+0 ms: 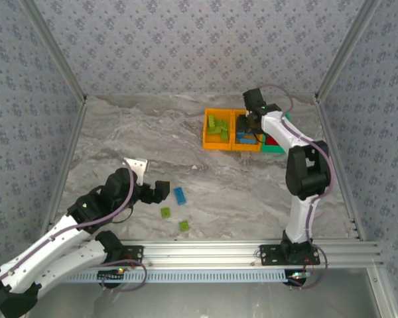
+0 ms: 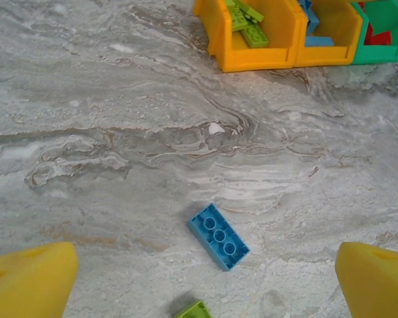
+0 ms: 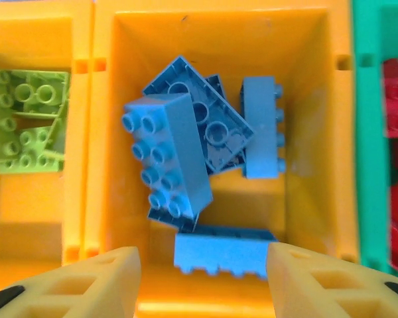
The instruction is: Sort the legos into containers by color
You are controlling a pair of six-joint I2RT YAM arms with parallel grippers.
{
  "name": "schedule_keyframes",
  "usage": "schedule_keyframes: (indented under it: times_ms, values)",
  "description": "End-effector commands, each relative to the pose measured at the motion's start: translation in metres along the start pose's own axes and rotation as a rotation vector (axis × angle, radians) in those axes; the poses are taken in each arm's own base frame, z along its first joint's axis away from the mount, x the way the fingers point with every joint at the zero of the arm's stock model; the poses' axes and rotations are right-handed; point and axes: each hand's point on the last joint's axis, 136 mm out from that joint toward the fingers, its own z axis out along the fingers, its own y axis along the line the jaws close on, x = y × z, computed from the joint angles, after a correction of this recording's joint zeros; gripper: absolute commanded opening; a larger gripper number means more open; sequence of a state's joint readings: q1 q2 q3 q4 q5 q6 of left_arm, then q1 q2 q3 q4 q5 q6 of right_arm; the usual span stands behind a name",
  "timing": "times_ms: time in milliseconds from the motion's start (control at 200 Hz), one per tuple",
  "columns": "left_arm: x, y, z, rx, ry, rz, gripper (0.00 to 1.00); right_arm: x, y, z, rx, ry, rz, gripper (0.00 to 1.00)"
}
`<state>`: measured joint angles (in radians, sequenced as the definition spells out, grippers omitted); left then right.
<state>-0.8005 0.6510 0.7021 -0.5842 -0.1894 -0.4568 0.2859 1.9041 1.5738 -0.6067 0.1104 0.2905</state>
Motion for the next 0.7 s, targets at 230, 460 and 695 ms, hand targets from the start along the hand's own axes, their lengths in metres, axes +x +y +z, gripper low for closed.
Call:
schedule_keyframes:
  times_ms: [230,460,695]
  values:
    - [0.01,-0.03,-0.036,0.209,0.095,0.253,0.99,0.144,0.124,-0.122,-0.33,0.022,-0.277,0.63]
    - [0.02,-0.029,-0.043,0.214,0.147,0.134,0.99,0.225,0.221,-0.12,-0.461,0.135,-0.336,0.73]
    - [0.038,-0.006,-0.042,0.054,0.272,-0.067,0.99,0.261,0.252,-0.071,-0.332,0.169,-0.394,0.82]
